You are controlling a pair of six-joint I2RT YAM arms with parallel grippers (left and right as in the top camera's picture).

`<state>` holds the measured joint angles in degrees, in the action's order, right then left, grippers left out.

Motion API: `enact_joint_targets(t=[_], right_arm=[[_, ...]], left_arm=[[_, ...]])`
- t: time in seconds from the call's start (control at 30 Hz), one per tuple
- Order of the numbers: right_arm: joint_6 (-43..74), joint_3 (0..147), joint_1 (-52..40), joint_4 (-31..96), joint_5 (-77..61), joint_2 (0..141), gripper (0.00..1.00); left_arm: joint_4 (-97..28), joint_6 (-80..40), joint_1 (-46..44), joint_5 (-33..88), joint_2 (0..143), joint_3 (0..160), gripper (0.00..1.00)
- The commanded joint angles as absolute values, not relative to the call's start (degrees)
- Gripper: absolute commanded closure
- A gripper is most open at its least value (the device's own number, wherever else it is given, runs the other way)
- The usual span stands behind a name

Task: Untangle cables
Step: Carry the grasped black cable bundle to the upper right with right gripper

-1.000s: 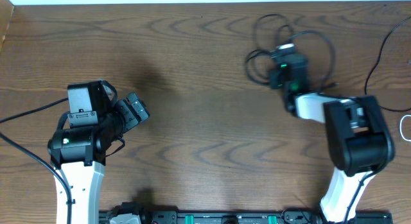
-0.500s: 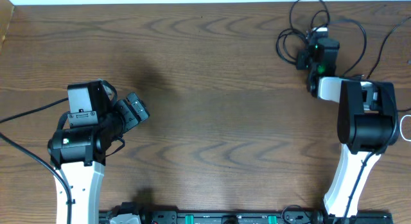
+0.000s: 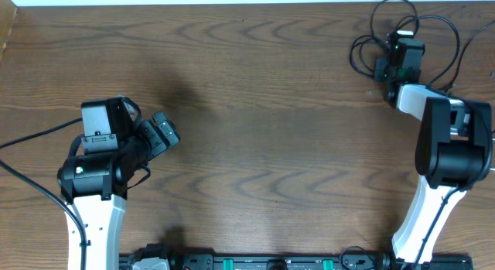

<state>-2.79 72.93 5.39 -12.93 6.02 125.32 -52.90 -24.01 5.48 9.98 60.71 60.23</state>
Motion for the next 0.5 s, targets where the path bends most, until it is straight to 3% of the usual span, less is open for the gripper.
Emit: enact_joint_targets(t=[0.0,0.13,0.47], right_arm=[[-3.6,73.5,5.2,-8.4,-3.0,120.7,0.99],[-12.2,73.5,5.2,1.0,-14.6,119.9,0.99],[-24.5,73.5,5.2,15.5,-12.7,118.9,0.99]], left_arm=[[-53.1,-24.3,5.7,9.4,60.7,60.2,0.01],[-53.1,-24.3,5.7,9.4,60.7,60.2,0.01],[-53.1,-24.3,5.7,9.4,60.7,60.2,0.01]])
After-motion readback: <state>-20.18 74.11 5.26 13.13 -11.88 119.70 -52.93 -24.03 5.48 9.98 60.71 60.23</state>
